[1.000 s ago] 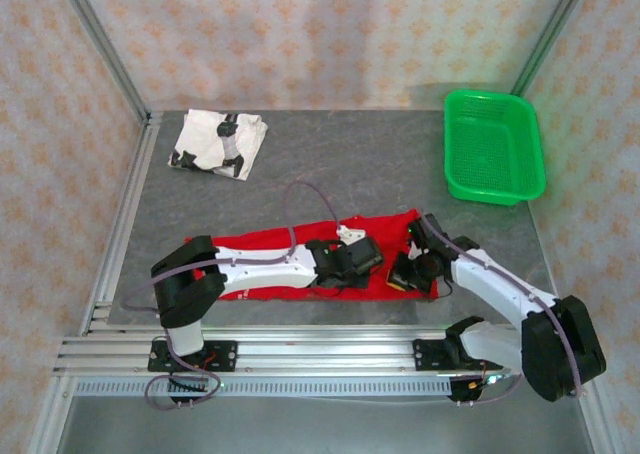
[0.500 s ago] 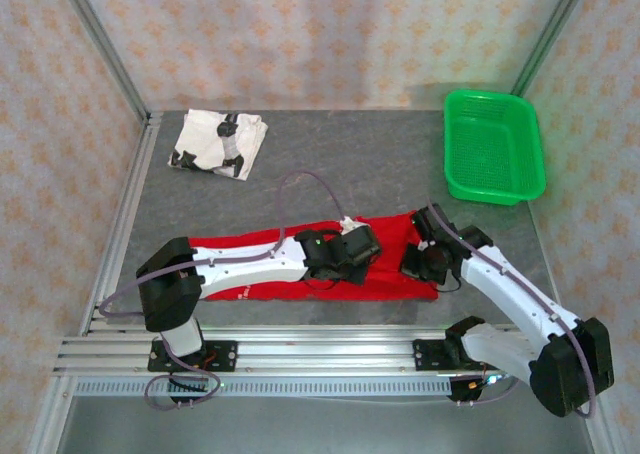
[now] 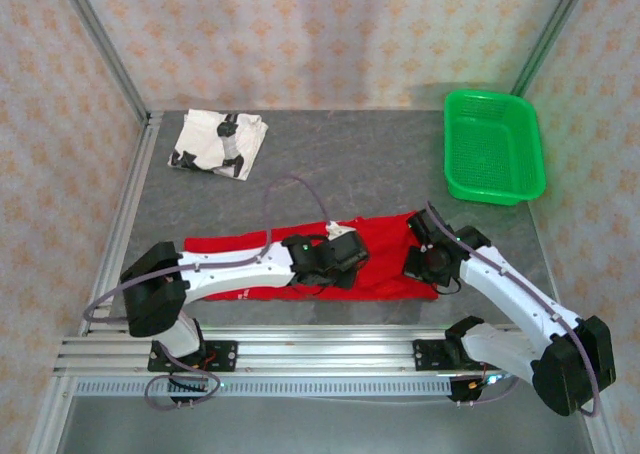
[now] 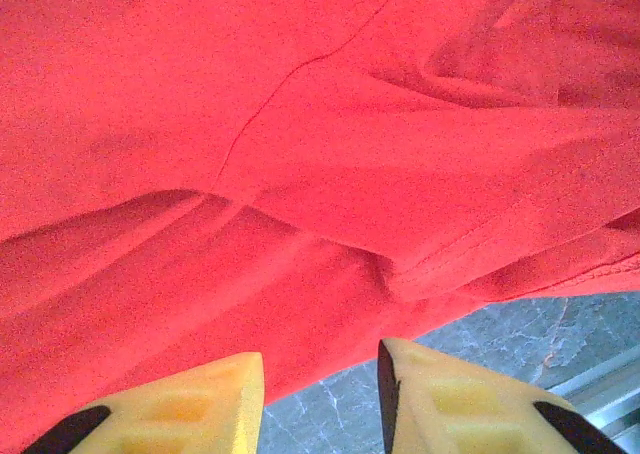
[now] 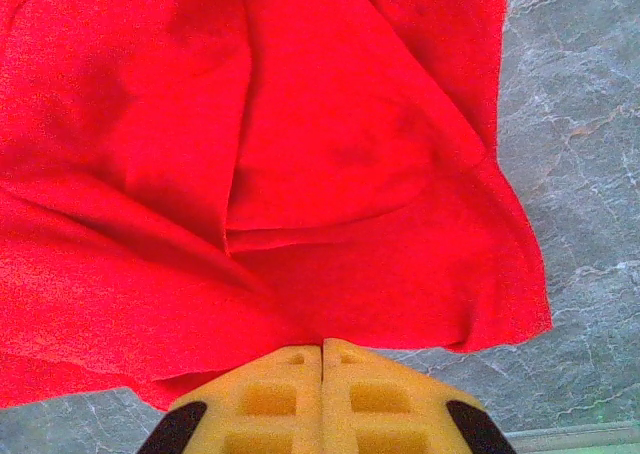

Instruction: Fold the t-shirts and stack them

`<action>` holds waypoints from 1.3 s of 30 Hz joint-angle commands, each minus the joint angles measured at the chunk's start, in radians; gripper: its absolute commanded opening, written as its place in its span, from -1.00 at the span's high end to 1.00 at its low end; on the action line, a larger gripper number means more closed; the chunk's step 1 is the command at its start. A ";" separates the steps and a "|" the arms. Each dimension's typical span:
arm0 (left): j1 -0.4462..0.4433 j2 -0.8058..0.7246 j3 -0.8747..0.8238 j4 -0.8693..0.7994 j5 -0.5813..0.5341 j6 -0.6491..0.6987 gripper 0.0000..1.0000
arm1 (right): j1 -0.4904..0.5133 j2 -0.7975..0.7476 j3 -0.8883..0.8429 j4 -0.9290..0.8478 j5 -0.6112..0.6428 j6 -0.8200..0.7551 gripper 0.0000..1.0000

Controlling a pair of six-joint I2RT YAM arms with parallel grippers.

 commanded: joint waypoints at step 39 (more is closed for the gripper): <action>-0.068 0.229 0.077 0.138 -0.066 -0.135 0.34 | 0.006 0.007 -0.031 0.023 0.027 0.029 1.00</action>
